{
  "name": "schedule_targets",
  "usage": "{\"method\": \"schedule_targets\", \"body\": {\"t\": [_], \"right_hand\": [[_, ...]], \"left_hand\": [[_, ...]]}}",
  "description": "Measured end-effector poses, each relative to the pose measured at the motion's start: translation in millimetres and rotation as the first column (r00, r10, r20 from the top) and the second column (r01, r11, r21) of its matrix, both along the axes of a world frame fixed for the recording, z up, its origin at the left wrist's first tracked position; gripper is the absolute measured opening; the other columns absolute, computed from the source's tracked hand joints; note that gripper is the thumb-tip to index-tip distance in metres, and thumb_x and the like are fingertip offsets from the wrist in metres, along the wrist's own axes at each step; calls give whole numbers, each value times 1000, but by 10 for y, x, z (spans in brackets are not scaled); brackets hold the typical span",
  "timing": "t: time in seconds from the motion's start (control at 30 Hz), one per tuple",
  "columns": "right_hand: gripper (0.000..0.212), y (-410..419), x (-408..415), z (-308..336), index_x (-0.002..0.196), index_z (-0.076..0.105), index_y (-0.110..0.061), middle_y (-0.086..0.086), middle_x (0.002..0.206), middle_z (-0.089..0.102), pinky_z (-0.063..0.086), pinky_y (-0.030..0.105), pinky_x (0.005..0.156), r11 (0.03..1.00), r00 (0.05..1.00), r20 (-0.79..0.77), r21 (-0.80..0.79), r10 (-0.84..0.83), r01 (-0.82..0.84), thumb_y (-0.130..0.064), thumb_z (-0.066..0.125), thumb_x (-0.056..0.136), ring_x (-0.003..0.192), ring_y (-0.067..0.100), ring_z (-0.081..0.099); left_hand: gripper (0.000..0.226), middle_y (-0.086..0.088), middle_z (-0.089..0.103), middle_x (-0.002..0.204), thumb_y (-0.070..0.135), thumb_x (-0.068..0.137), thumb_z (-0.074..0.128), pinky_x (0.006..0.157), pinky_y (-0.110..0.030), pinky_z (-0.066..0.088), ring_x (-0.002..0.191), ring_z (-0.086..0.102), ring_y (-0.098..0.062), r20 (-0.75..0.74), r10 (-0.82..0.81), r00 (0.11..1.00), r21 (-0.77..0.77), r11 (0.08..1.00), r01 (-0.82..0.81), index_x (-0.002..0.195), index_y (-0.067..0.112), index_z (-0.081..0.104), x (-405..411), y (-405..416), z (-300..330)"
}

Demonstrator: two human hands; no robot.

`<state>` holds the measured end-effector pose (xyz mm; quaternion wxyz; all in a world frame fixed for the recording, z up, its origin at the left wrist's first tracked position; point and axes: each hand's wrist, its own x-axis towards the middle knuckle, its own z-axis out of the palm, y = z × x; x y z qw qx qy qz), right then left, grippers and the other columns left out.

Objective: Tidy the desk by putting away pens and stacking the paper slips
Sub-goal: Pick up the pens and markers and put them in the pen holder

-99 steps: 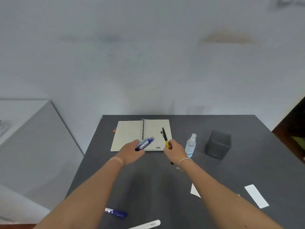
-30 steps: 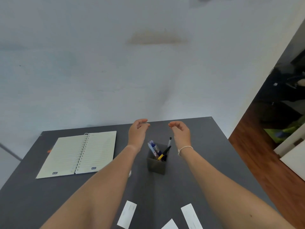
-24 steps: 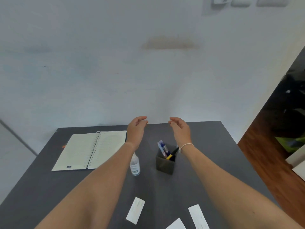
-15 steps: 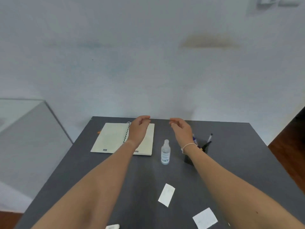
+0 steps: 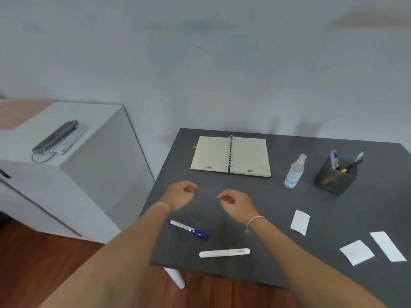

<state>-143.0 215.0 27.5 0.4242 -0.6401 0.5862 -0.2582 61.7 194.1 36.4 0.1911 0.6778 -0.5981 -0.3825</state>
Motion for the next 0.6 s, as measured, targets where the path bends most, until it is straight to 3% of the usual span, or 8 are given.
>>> {"method": "schedule_targets", "body": {"t": [0.17, 0.27, 0.4, 0.6], "right_hand": [[21, 387, 184, -286, 99, 66, -20, -1, 100, 63, 47, 29, 91, 949, 898, -305, 124, 316, -292, -29, 63, 81, 96, 16, 57], [37, 477, 205, -383, 107, 61, -25, 1, 111, 59, 42, 32, 96, 900, 780, -452, 156, 432, -407, -46, 63, 77, 108, 18, 50], [54, 550, 219, -430, 108, 58, -24, 2, 114, 54, 40, 33, 94, 867, 682, -572, 113, 457, -486, -63, 57, 71, 105, 21, 47], [25, 594, 188, -446, 102, 61, -15, 7, 114, 54, 42, 36, 91, 864, 631, -653, 75, 420, -498, -29, 58, 81, 106, 26, 49]], "left_hand": [[39, -3, 61, 123, 15, 79, 61, 100, -25, 42, 113, 58, -18, 256, -325, 910, 212, 938, 275, 118, 19, 61, 360, 330, -255], [40, -4, 60, 121, 19, 76, 62, 100, -28, 42, 113, 56, -20, 327, -406, 854, 215, 911, 351, 116, 22, 62, 407, 383, -358], [36, -6, 56, 118, 25, 77, 61, 101, -36, 41, 114, 50, -24, 440, -459, 772, 174, 887, 428, 113, 27, 62, 371, 409, -470], [23, -6, 58, 117, 25, 85, 54, 94, -36, 43, 113, 52, -25, 512, -485, 709, 126, 859, 497, 106, 21, 63, 267, 376, -524]]}}
